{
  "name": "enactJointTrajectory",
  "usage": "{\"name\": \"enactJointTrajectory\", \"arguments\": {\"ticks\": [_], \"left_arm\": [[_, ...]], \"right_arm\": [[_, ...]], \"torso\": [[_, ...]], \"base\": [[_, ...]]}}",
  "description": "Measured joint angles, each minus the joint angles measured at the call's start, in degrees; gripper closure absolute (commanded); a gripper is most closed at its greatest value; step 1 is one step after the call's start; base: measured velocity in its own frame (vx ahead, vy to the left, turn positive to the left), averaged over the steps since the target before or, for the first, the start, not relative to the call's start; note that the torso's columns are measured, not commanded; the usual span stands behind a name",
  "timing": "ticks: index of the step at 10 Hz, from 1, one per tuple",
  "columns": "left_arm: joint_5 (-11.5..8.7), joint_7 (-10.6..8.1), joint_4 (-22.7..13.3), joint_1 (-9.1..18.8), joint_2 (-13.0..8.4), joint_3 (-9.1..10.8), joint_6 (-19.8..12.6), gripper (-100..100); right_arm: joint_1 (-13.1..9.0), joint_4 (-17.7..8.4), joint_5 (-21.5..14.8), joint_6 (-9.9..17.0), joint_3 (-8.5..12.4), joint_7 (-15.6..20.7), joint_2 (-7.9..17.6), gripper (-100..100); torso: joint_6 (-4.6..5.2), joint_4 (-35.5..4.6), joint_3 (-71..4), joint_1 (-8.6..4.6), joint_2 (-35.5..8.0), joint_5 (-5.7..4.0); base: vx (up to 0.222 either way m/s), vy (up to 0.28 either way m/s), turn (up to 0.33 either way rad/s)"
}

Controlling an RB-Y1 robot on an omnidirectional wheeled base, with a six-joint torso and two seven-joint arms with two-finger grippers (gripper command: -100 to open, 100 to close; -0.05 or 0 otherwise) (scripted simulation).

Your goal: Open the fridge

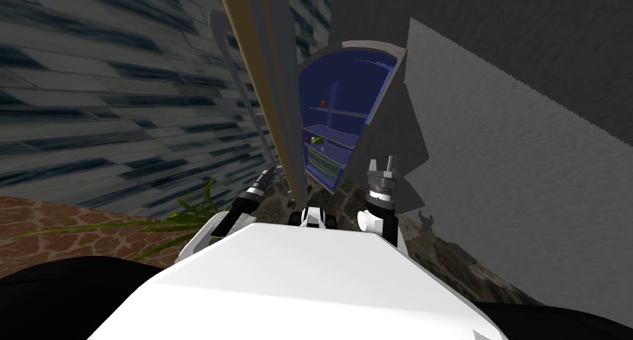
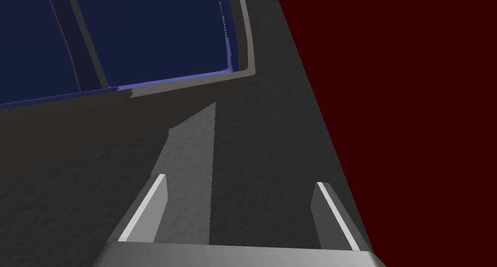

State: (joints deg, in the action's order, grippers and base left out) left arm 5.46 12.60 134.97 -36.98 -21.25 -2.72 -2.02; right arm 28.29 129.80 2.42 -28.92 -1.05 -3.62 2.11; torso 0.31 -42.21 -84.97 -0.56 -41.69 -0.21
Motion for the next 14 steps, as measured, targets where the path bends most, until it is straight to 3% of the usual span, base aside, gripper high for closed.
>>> {"name": "enactJointTrajectory", "arguments": {"ticks": [4, 9, 10, 14], "left_arm": [[-0.7, -0.51, 0.1, 0.0, -2.3, -1.10, 1.6, 100], [-1.4, -0.99, 0.4, -0.3, -4.9, -2.60, 2.8, 100], [-1.4, -0.99, 0.4, -0.3, -4.9, -2.62, 2.9, -100], [-2.4, -1.78, 2.2, -2.1, -6.6, -2.39, 1.4, -100]], "right_arm": [[0.0, 0.0, 0.0, 0.0, 0.0, 0.0, 0.0, 0], [0.0, 0.0, 0.0, 0.0, 0.0, 0.0, 0.0, 0], [0.0, 0.0, 0.0, 0.0, 0.0, 0.0, 0.0, 0], [0.0, 0.0, 0.0, 0.0, 0.0, 0.0, 0.0, 0]], "torso": [[-0.21, 0.0, 0.3, 0.58, -0.4, 0.21], [-0.28, -0.1, 0.4, 0.37, -0.6, 0.19], [-0.31, -0.1, 0.4, -0.01, -0.5, 0.06], [0.05, -0.4, 0.6, -0.50, -1.0, -0.22]], "base": [[-0.046, 0.242, -0.080], [-0.034, 0.209, -0.080], [-0.007, 0.094, 0.010], [-0.007, 0.114, 0.000]]}}
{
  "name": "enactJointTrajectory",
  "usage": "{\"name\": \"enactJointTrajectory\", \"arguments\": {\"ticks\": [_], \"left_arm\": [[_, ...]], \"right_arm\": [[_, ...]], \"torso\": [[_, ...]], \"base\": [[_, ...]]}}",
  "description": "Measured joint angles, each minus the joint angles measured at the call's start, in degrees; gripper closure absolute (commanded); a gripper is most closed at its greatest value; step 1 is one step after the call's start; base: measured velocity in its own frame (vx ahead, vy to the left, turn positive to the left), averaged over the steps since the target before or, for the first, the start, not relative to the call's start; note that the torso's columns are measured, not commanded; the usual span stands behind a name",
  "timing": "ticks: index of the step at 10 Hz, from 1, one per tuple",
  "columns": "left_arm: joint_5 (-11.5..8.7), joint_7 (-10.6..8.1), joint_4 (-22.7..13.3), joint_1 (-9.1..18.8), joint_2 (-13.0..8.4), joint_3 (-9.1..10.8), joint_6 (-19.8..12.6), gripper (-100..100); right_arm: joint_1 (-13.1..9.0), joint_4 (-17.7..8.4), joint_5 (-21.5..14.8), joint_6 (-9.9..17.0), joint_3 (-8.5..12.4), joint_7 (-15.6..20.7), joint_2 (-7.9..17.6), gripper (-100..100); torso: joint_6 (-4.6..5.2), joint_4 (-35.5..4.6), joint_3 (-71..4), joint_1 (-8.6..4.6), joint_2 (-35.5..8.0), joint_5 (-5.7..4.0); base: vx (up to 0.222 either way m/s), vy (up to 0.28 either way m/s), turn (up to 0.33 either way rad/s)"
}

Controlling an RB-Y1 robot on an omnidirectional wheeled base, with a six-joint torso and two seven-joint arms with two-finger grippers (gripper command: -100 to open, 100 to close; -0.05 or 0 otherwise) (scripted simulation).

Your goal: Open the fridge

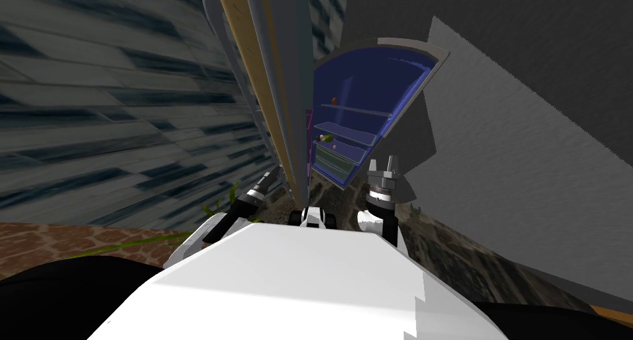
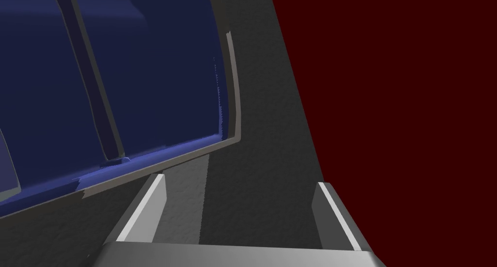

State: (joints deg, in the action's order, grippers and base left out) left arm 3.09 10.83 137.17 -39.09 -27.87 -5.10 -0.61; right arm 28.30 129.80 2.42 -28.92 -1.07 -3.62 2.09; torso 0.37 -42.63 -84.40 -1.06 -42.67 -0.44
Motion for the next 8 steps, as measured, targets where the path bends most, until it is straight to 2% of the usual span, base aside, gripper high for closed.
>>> {"name": "enactJointTrajectory", "arguments": {"ticks": [1, 2, 3, 5, 8], "left_arm": [[0.0, 0.00, 0.8, -0.3, 0.0, -0.12, -0.5, -100], [0.1, 0.02, 0.8, -0.4, 0.0, -0.09, -0.8, -100], [0.0, 0.01, 0.8, -0.4, 0.0, -0.07, -0.8, 100], [-0.1, -0.06, 0.9, -0.5, -0.4, -0.37, -0.6, 100], [-0.4, -0.39, 1.0, -0.6, -1.6, -0.76, 0.0, 100]], "right_arm": [[0.0, 0.0, 0.0, 0.0, 0.0, 0.0, 0.0, 0], [0.0, 0.0, 0.0, 0.0, 0.0, 0.0, 0.0, 0], [0.0, 0.0, 0.0, 0.0, 0.0, 0.0, 0.0, 0], [0.0, 0.0, 0.0, 0.0, 0.0, 0.0, 0.0, 0], [0.0, 0.0, 0.0, 0.0, 0.0, 0.0, 0.0, 0]], "torso": [[0.03, 0.0, 0.0, -0.30, 0.0, -0.11], [-0.13, 0.1, 0.0, -0.04, 0.0, 0.01], [-0.27, 0.2, -0.1, 0.53, 0.2, 0.24], [-0.34, 0.3, -0.2, 1.57, 0.4, 0.57], [-0.37, 0.3, -0.2, 1.16, 0.4, 0.47]], "base": [[0.002, 0.024, 0.009], [0.002, 0.012, 0.002], [0.000, 0.000, 0.000], [-0.012, 0.152, -0.076], [-0.013, 0.210, -0.058]]}}
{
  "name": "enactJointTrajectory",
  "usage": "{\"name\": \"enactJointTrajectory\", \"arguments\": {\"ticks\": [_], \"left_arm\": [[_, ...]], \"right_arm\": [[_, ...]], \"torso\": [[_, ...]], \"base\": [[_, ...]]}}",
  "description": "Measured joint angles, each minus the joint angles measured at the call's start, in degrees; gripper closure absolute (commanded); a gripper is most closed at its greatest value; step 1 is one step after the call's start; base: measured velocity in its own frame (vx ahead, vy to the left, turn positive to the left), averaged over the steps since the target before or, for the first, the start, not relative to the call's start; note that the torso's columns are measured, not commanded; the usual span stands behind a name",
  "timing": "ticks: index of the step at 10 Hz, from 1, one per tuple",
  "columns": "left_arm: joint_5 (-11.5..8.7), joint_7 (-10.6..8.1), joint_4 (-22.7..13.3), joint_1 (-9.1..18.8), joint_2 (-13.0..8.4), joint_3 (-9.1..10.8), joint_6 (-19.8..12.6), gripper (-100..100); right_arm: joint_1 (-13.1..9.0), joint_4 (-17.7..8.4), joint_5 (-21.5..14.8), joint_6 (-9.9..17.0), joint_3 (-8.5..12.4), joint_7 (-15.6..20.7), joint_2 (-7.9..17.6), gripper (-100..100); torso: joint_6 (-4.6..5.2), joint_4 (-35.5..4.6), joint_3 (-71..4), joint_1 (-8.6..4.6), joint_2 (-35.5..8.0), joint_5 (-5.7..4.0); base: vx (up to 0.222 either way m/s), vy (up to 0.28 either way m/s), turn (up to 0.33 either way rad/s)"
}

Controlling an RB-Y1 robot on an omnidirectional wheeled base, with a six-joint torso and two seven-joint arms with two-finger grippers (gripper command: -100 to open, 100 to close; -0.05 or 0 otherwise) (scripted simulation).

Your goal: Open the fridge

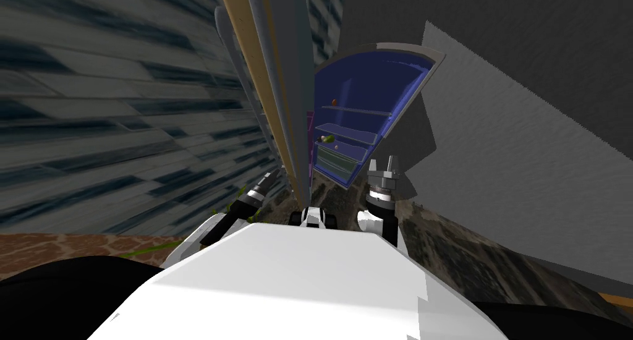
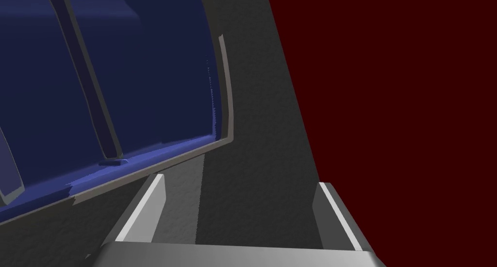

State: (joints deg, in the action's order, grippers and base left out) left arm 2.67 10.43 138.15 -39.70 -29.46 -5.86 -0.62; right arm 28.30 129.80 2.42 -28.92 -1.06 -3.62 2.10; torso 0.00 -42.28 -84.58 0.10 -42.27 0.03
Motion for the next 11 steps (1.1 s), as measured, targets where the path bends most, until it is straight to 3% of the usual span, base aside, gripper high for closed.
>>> {"name": "enactJointTrajectory", "arguments": {"ticks": [5, 6, 8, 11], "left_arm": [[-0.6, -0.54, 0.2, 0.1, -2.2, -1.20, 0.9, 100], [-0.8, -0.69, 0.3, 0.1, -2.7, -1.38, 1.1, -100], [-2.1, -1.44, 3.1, -1.1, -4.6, 0.34, -0.1, -100], [-3.8, -2.56, 6.1, -2.3, -6.9, 2.43, -1.4, -100]], "right_arm": [[0.0, 0.0, 0.0, 0.0, 0.0, 0.0, 0.0, 0], [0.0, 0.0, 0.0, 0.0, 0.0, 0.0, 0.0, 0], [0.0, 0.0, 0.0, 0.0, 0.0, 0.0, 0.0, 0], [0.0, 0.0, 0.0, 0.0, 0.0, 0.0, 0.0, 0]], "torso": [[-0.01, 0.0, 0.0, -0.07, 0.0, -0.03], [0.00, 0.0, 0.0, -0.06, 0.0, -0.02], [0.00, 0.0, 0.0, -0.75, 0.0, -0.23], [0.00, 0.0, 0.0, -0.01, 0.0, -0.01]], "base": [[-0.002, 0.237, -0.068], [0.021, 0.098, 0.061], [0.013, -0.041, 0.095], [0.005, -0.042, 0.051]]}}
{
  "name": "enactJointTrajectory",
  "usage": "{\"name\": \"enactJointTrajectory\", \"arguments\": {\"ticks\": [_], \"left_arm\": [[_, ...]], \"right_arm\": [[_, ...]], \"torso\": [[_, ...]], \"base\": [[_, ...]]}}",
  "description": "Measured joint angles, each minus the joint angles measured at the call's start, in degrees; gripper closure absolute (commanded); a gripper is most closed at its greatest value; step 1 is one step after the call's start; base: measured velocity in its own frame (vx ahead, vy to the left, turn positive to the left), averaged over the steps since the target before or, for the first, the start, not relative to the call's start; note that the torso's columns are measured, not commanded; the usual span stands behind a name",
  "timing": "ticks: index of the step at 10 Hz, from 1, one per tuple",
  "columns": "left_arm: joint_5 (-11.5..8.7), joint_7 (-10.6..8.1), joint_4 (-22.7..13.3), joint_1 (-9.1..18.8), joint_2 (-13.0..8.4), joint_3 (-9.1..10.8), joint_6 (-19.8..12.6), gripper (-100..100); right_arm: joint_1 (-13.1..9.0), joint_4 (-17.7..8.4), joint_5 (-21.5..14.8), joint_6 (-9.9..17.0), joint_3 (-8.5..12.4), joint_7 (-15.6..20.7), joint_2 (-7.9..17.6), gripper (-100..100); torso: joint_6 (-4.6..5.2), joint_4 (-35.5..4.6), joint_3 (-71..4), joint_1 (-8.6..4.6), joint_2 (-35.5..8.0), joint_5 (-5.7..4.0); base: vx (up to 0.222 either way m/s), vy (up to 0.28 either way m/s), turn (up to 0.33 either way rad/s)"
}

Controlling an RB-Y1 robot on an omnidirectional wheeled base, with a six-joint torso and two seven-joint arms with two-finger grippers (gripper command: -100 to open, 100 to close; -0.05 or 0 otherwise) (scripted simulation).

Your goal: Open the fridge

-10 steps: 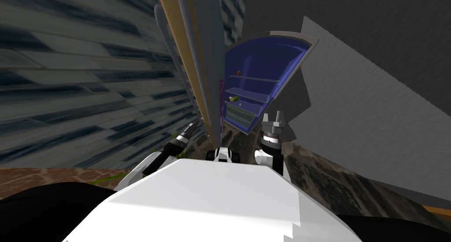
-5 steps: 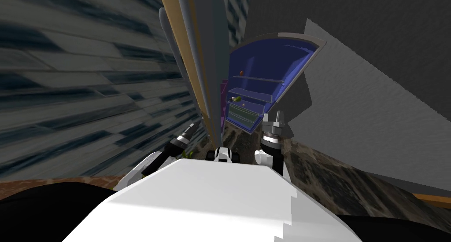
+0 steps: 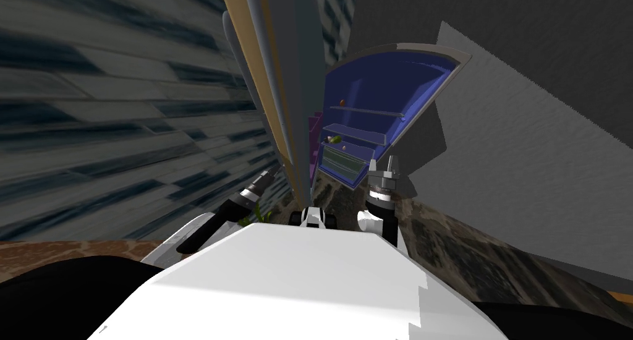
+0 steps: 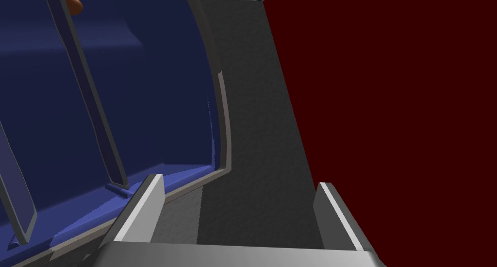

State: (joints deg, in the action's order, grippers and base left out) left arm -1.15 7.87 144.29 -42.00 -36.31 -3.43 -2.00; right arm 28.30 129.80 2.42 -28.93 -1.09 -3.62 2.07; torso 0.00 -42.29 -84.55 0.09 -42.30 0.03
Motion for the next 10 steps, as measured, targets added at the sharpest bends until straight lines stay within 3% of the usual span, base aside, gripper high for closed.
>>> {"name": "enactJointTrajectory", "arguments": {"ticks": [4, 5, 10], "left_arm": [[-2.4, -1.52, 4.7, -2.0, -3.3, 3.15, -2.0, -100], [-2.5, -1.65, 4.9, -2.1, -3.4, 3.28, -2.2, 0], [-2.5, -1.63, 4.9, -2.1, -3.3, 3.27, -2.1, 0]], "right_arm": [[0.0, 0.0, 0.0, 0.0, 0.0, 0.0, 0.0, 0], [0.0, 0.0, 0.0, 0.0, 0.0, 0.0, 0.0, 0], [0.0, 0.0, 0.0, 0.0, 0.0, 0.0, 0.0, 0]], "torso": [[0.00, 0.0, 0.0, -0.08, 0.0, -0.03], [0.01, 0.0, 0.0, -0.09, 0.0, -0.02], [0.00, 0.0, 0.0, -0.09, 0.0, -0.03]], "base": [[0.008, -0.007, 0.047], [0.000, 0.000, 0.000], [0.000, 0.000, 0.000]]}}
